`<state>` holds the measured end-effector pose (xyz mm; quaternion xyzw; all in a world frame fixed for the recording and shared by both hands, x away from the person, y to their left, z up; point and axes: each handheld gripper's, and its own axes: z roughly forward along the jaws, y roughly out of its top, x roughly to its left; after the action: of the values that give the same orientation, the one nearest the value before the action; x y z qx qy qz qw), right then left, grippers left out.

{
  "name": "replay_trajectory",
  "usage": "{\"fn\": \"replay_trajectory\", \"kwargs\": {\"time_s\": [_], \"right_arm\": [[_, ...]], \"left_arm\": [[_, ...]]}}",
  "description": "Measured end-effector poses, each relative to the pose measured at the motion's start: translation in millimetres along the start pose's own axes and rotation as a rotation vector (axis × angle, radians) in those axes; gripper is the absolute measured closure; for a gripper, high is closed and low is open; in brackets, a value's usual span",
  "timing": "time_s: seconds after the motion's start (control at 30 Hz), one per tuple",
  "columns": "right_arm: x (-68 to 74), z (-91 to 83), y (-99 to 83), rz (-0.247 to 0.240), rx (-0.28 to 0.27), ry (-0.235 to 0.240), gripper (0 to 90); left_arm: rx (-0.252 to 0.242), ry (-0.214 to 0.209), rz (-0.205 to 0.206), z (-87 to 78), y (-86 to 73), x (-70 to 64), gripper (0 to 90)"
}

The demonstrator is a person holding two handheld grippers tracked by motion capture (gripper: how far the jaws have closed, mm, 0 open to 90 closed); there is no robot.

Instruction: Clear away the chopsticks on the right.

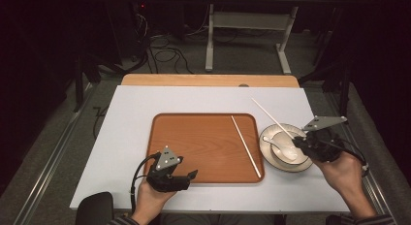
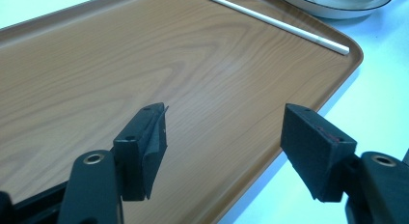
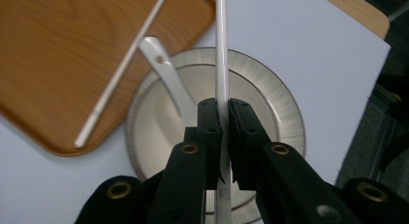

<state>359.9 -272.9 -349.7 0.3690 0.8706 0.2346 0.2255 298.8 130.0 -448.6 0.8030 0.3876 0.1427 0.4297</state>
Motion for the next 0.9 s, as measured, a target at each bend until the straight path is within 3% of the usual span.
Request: {"fn": "replay_trajectory", "kwargs": {"time_s": [0.1,0.13,0.2,0.23,0.5,0.9], "right_arm": [[18.0,1.9,5.2,-0.035,-0.01,0.044,85.8],[18.0,1.9,5.2,-0.035,-0.01,0.044,85.8],[34.9,10.6,9.4,-0.072,0.007,0.072,85.8],[34.9,10.6,9.4,-0.072,0.007,0.072,85.8],[75.7,54.1,24.1,-0.122,0.079,0.143,85.7],[91.3,108.9,34.8,-0.078,0.198,0.168,85.6]], "left_arm": [[0.001,-0.002,0.002,0.3,0.2,-0.3,33.3],[0.001,-0.002,0.002,0.3,0.2,-0.3,33.3],[-0.001,-0.003,0.001,-0.4,0.3,-0.4,33.4],[-0.003,-0.003,0.0,-0.5,0.4,-0.3,33.4],[0.004,-0.009,0.008,0.2,0.0,-1.0,33.3],[0.007,-0.02,0.011,-0.5,-0.4,-1.7,33.3]]}}
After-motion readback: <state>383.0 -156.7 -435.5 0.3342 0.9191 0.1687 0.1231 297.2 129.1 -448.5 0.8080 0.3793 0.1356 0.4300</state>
